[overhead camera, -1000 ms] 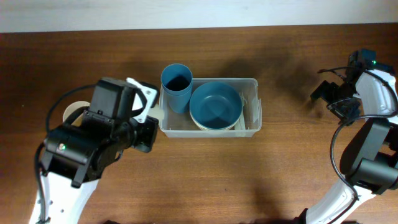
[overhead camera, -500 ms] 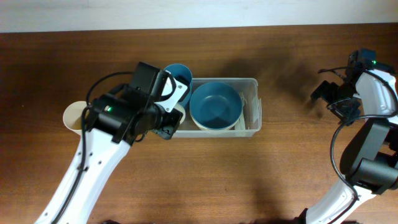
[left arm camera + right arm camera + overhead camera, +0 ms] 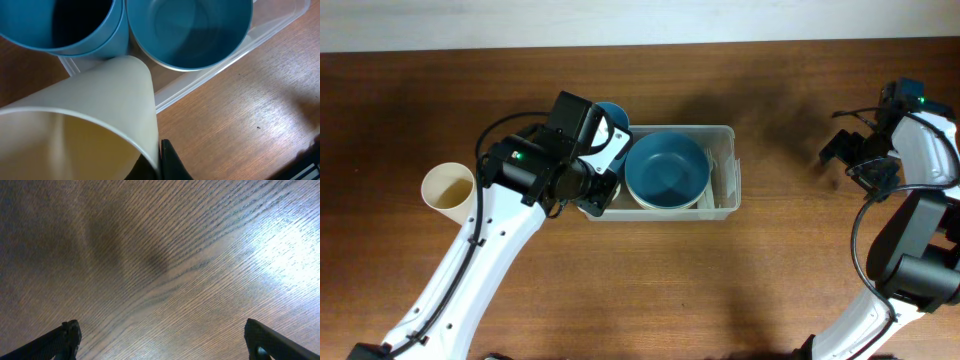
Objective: Pack container
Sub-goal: 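Carry the cream cup right and lower it into the container's front-left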
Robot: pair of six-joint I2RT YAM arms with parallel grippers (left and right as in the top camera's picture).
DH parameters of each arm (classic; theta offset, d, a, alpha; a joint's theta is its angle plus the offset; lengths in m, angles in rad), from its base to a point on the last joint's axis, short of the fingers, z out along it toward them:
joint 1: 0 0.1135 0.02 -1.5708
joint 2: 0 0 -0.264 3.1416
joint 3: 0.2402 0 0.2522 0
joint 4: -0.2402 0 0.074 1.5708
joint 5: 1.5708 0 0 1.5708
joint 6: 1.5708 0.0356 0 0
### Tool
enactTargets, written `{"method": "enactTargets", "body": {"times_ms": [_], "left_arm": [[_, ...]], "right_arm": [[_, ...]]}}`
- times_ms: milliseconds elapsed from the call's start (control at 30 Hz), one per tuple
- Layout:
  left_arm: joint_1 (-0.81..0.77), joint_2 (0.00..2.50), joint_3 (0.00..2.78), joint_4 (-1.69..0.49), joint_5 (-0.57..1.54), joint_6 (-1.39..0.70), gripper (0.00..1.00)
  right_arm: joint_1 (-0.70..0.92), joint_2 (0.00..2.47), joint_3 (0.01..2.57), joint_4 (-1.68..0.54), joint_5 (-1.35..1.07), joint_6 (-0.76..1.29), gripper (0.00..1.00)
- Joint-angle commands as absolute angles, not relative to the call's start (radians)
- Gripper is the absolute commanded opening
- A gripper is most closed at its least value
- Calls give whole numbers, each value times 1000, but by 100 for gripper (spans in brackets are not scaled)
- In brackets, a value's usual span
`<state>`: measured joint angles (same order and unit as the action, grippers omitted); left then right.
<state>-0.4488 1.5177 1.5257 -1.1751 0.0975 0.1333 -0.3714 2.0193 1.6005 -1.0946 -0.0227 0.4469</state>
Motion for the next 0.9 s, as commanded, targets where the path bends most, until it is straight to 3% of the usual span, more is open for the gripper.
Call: {"method": "enactTargets", "body": {"times_ms": [0,100,300,633,767,867], "left_arm": [[-452,1520,1522,-1163,90,149,13],[-452,1520,1522,-1159,90,149,18],[-452,1520,1522,-1159,90,148,19],[-451,1515,1530,-1154,89,113,12],[-422,1482,1585,-1168,55,-13,22],[-380,1430,1620,-1196,11,-70,39]], "right_arm": [[-368,2019,1597,-1094,-14,458,99],[-368,2019,1597,-1094,-14,458,99],[-368,2019,1597,-1094,-14,458,99],[-368,2019,1597,-1094,-14,458,99],[-368,2019,1597,-1094,-14,458,99],[-368,2019,1597,-1094,-14,458,99]]}}
